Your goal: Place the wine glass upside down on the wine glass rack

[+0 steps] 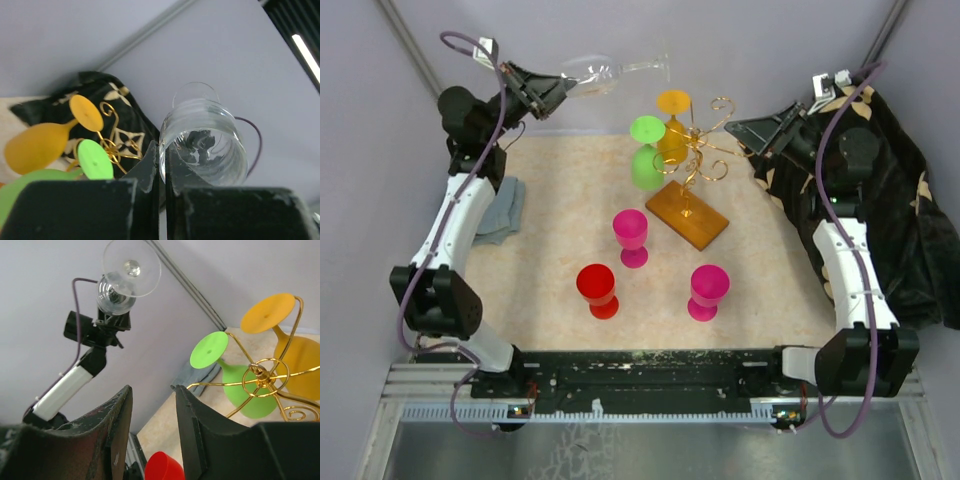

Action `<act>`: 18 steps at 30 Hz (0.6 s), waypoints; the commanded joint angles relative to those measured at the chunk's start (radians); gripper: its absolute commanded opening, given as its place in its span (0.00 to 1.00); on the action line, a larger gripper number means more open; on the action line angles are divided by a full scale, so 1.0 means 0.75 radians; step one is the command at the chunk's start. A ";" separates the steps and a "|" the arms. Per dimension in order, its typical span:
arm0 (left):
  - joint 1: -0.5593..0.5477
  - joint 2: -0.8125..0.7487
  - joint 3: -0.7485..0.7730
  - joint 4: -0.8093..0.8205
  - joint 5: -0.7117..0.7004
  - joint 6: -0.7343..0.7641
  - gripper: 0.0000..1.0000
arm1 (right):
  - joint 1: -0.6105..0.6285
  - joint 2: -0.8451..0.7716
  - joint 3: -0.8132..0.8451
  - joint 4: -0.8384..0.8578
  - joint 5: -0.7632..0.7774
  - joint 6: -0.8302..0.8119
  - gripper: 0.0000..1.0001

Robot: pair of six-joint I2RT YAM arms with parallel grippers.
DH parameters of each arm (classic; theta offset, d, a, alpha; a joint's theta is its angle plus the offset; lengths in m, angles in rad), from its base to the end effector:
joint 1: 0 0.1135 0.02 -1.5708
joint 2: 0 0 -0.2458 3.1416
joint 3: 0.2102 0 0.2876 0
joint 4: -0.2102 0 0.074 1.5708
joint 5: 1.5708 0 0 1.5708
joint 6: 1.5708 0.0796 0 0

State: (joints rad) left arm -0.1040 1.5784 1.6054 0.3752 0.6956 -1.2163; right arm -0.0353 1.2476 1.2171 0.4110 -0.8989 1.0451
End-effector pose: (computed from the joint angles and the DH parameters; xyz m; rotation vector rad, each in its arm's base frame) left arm 0.4181 -0.0949 0.4798 -0.0780 1.4255 -1.5194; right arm 0.3416 0.0503 0.4439 -0.1163 1.4724 1.3673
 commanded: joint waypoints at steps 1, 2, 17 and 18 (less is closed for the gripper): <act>0.003 0.105 -0.052 0.703 0.251 -0.557 0.00 | 0.002 0.060 0.036 0.290 -0.089 0.152 0.41; 0.004 0.137 -0.062 0.839 0.263 -0.650 0.00 | 0.004 0.081 0.039 0.365 -0.104 0.208 0.41; -0.103 0.413 0.048 1.718 0.255 -1.322 0.00 | 0.200 0.520 0.330 1.454 -0.023 1.239 0.41; -0.111 0.425 0.055 1.756 0.235 -1.349 0.00 | 0.215 0.526 0.346 1.482 -0.013 1.276 0.41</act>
State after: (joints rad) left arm -0.1566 1.8797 1.5879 1.4406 0.9089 -2.0399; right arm 0.0872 1.6089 1.3972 1.2270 -0.9787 1.7695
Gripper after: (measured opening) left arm 0.026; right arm 0.410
